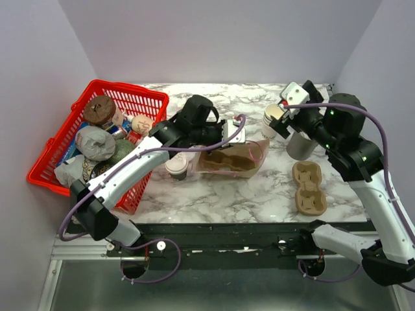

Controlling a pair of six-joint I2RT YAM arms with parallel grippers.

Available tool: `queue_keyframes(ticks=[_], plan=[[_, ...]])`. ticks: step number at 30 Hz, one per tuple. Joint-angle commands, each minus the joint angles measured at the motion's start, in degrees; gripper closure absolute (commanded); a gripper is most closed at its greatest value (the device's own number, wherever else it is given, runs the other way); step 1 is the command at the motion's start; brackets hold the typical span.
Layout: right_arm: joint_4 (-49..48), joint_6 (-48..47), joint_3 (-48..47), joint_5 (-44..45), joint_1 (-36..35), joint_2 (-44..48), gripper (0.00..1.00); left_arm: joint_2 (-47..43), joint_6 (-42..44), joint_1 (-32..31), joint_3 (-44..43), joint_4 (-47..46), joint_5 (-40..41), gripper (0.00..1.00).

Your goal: Pack the takeout coffee

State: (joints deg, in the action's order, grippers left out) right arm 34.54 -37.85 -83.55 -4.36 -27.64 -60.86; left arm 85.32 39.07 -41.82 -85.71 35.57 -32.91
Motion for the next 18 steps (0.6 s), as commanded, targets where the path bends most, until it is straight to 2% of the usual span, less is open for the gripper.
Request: queue_keyframes(ticks=[1, 5, 9, 18], plan=[[-6.8, 1.9, 3.9, 8.8, 0.7, 3.3, 0.00, -5.2, 4.0, -3.7, 4.3, -7.8, 7.4, 1.00], [-7.1, 4.4, 6.6, 11.3, 2.9, 3.8, 0.00, -10.1, 7.3, -7.4, 9.8, -12.9, 12.5, 1.00], [-5.6, 6.5, 7.0, 10.3, 3.9, 3.2, 0.00, -12.5, 8.2, -9.3, 13.1, -14.0, 16.2, 1.00], [-2.3, 8.3, 6.4, 5.5, 4.4, 2.1, 0.00, -18.4, 6.8, -11.5, 17.5, -11.3, 14.2, 1.00]])
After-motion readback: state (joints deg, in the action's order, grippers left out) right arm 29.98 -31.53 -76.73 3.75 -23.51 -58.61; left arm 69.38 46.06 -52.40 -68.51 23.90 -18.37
